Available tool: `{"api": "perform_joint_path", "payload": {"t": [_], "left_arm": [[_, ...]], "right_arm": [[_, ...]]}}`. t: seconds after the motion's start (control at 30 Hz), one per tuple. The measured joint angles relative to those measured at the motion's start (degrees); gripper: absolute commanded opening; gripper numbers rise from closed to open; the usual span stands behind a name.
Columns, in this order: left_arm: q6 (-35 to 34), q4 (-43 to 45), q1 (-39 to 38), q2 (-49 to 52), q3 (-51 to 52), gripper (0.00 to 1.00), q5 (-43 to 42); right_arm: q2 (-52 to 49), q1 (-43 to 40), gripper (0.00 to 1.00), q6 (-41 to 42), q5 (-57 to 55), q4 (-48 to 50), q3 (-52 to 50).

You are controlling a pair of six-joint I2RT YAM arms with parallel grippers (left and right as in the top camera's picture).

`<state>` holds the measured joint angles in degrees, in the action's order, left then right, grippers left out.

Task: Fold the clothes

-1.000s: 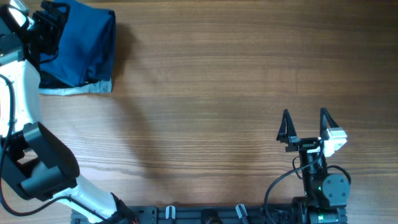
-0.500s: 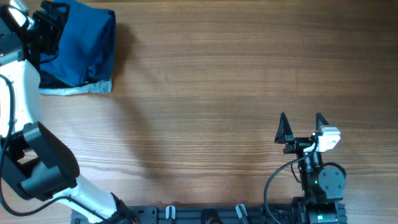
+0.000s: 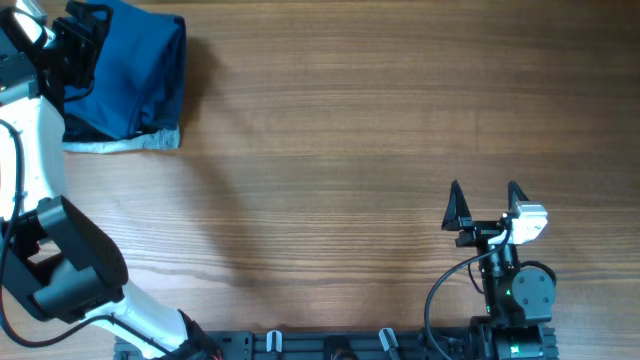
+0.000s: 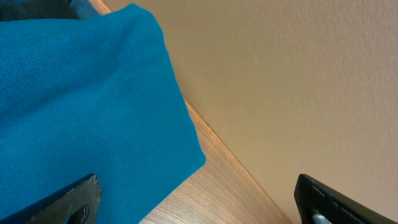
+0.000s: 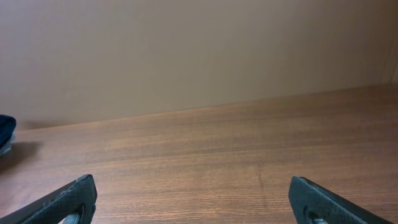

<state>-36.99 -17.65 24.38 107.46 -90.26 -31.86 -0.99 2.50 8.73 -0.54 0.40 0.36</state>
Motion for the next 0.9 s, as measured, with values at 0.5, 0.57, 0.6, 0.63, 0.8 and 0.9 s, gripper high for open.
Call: {"api": "perform_joint_path", "payload": {"t": [0.5,0.57,0.6,0.63,0.8,0.9], "left_arm": [[0.0,-6.7,-0.3,-1.2,0.0,1.0,0.1],[0.0,-11.0,-0.9,-4.2,0.4,1.0,0.3],[0.0,-13.2,-1.8,-7.3,0.8,1.0,0.5],[0.0,-13.8,-3.0,-10.7,0.9,1.0,0.5],[0.0,-13.6,-12.8,-29.3,0.6,1.0,0.3],[1.1,-13.6,-21.3,-38.1,0.3,1.0,0.5]], "right_arm": [[0.0,0.0,1.0,0.0,0.0,0.0,0.0],[0.0,0.0,1.0,0.0,0.0,0.0,0.0],[0.0,0.0,1.0,0.0,0.0,0.0,0.0],[0.0,0.0,1.0,0.0,0.0,0.0,0.0],[0.1,0.0,1.0,0.0,0.0,0.0,0.0],[0.1,0.0,1.0,0.0,0.0,0.0,0.0]]}}
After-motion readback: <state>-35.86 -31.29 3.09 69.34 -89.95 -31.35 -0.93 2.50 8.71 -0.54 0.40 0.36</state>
